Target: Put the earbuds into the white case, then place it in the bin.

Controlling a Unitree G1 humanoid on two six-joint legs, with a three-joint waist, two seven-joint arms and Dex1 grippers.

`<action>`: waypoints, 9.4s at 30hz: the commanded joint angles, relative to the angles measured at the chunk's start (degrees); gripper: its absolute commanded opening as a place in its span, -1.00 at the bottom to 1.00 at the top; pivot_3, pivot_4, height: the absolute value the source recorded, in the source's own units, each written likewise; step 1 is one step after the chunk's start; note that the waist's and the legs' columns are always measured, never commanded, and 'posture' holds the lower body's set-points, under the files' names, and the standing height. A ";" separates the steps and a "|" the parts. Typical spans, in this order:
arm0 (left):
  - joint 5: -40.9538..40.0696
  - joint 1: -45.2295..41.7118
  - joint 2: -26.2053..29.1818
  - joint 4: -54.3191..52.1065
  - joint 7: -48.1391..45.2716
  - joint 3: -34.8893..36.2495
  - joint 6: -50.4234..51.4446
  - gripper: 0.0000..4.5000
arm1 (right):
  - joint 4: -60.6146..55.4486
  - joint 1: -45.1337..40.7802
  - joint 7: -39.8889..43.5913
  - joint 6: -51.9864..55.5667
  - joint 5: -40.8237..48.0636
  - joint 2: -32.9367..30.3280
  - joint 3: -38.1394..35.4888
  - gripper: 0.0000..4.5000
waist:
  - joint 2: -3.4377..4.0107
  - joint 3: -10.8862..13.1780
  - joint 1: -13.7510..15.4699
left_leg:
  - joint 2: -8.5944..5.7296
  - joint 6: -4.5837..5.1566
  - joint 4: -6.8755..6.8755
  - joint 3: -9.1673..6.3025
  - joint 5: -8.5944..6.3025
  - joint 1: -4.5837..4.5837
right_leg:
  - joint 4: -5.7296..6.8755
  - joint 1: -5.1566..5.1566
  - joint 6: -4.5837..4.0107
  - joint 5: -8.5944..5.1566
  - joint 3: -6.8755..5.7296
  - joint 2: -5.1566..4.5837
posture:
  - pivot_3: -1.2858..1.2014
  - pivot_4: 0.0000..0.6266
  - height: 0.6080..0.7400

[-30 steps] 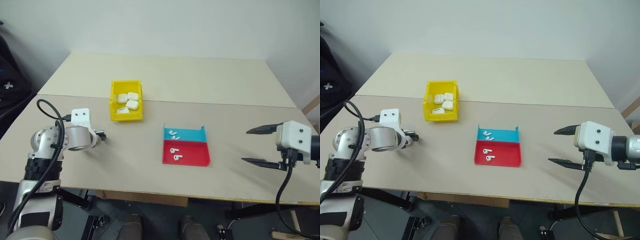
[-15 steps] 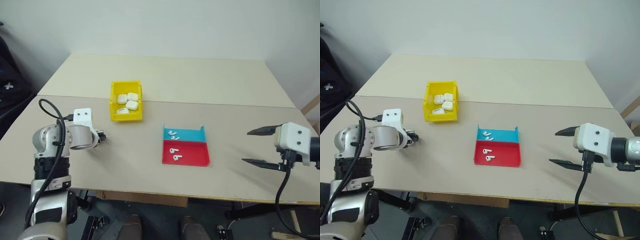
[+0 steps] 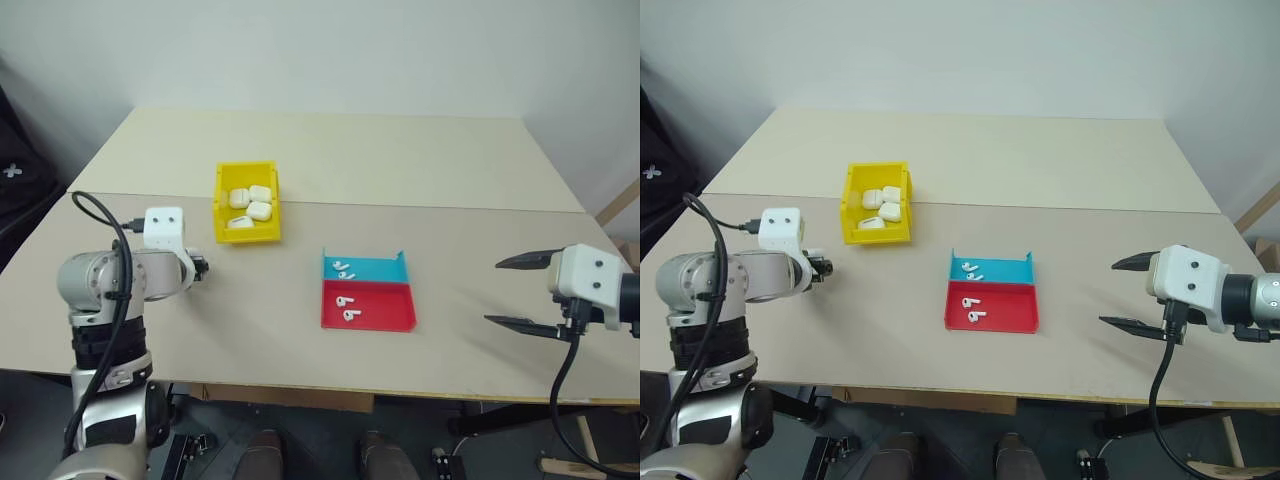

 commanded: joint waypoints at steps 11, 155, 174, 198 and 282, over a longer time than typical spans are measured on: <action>9.65 21.73 7.76 -23.17 -40.68 -5.37 -50.08 0.23 | -5.89 -11.24 1.34 6.26 2.99 -6.15 4.42 1.00 | 0.04 -0.01 0.00 | 0.09 -0.01 -0.07 0.10 0.00 0.09 | -0.02 0.03 -0.04 0.00 0.00 0.01 | 0.03 -0.52 1.00; 2.72 35.26 -4.05 5.62 -107.20 -4.38 -105.38 0.23 | 3.63 -52.13 9.68 23.23 -34.88 29.92 57.17 -0.44 | 0.18 -0.03 -1.39 | 0.17 0.11 -0.04 -0.10 -0.05 -0.04 | -0.02 -0.14 -0.04 0.00 -0.19 0.08 | 0.03 -0.52 1.00; -0.85 19.76 -12.91 -2.20 -93.50 -14.57 -87.59 0.23 | -8.57 -34.60 -1.92 16.18 -3.24 25.94 12.01 -0.44 | 0.13 -0.03 -0.63 | 0.13 0.13 -0.03 -0.11 -0.05 -0.02 | -0.03 -0.04 -0.03 0.00 -0.18 0.10 | 0.03 -0.52 1.00; -4.14 14.49 -19.06 -3.27 -90.79 -16.36 -79.52 0.23 | -4.20 -39.27 -5.26 3.39 24.96 38.01 9.61 -0.44 | 0.13 -0.02 -0.37 | 0.12 0.13 -0.03 -0.11 -0.05 -0.02 | -0.06 0.00 -0.03 0.00 -0.16 0.10 | 0.03 -0.52 1.00; 4.34 40.16 -1.69 -2.61 -101.62 -0.03 -94.93 0.23 | 37.28 -66.69 7.72 -2.12 -21.55 28.09 49.56 0.23 | 0.34 0.15 -1.50 | 0.16 0.11 -0.30 -0.03 -0.05 -0.01 | -0.16 -0.19 -0.07 -0.02 -0.12 0.06 | 0.03 -0.52 1.00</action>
